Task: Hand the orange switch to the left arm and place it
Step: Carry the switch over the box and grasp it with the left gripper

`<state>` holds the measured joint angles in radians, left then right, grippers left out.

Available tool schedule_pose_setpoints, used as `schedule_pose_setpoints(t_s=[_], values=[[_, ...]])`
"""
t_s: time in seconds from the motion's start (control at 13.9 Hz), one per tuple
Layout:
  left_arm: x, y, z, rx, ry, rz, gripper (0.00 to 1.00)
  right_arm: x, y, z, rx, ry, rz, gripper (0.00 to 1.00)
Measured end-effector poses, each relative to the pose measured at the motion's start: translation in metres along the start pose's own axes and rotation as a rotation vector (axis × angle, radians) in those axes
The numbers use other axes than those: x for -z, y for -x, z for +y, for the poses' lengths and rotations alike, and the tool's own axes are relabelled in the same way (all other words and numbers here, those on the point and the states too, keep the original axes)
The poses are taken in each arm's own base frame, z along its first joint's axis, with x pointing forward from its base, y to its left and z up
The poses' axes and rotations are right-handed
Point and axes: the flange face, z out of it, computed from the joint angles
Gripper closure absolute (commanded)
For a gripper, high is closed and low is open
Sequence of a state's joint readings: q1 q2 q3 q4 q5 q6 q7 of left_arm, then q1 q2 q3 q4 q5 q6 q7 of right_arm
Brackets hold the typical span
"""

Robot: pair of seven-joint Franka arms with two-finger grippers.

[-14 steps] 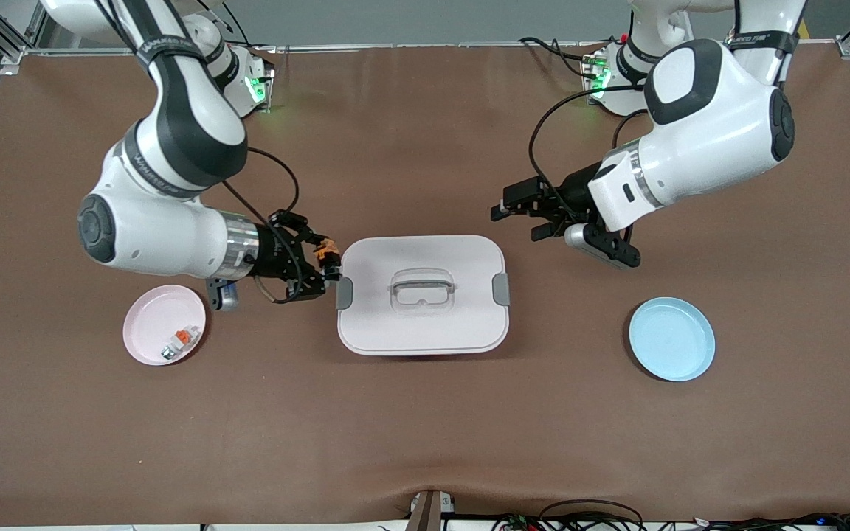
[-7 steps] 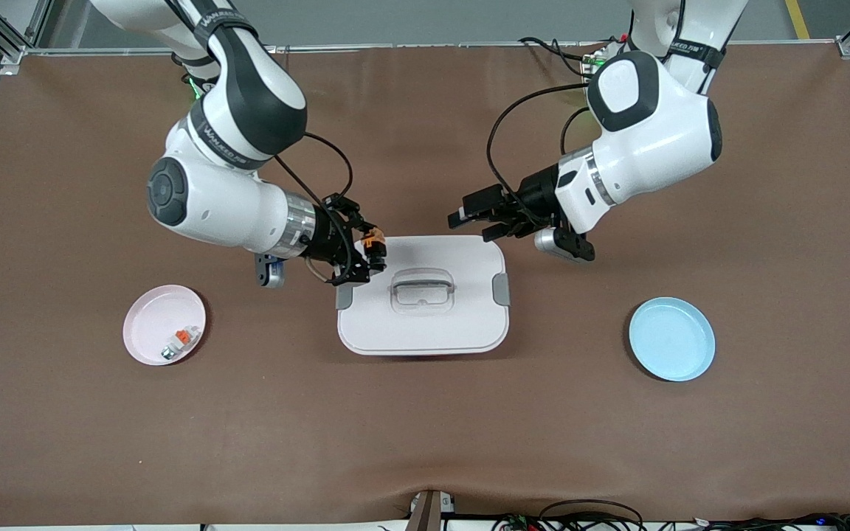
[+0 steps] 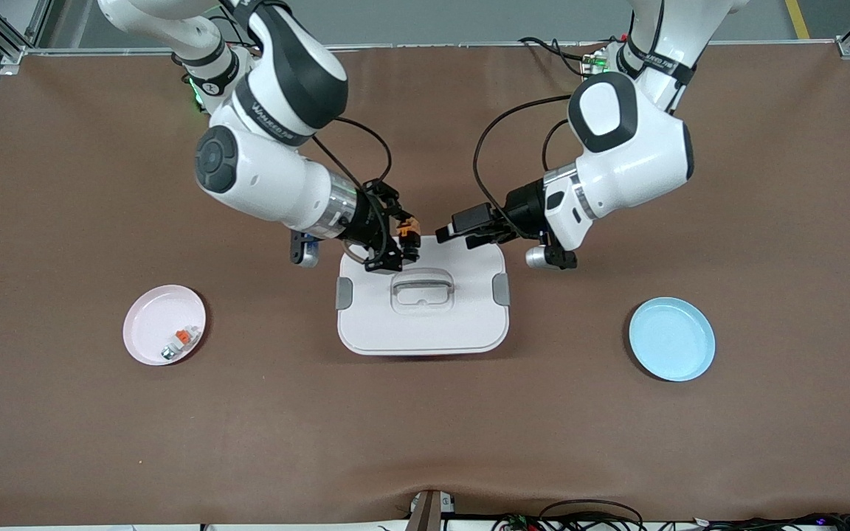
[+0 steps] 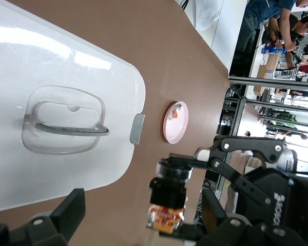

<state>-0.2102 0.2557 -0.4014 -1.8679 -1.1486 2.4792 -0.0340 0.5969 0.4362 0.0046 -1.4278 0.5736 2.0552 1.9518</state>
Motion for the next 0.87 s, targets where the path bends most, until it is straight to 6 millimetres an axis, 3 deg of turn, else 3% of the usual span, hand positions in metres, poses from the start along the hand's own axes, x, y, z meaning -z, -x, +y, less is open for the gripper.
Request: schedule_pose_setpoints(t_s=[0.36,0.87], values=[[-0.005,-0.005,-0.003,0.001,0.018,-0.002,0.00,-0.026,0.034,0.002,-0.064,-0.016,0.008,1.00],[-0.009,-0.003,-0.014,-0.031,0.006,-0.011,0.00,-0.035,0.046,-0.005,-0.073,-0.026,-0.002,1.00]])
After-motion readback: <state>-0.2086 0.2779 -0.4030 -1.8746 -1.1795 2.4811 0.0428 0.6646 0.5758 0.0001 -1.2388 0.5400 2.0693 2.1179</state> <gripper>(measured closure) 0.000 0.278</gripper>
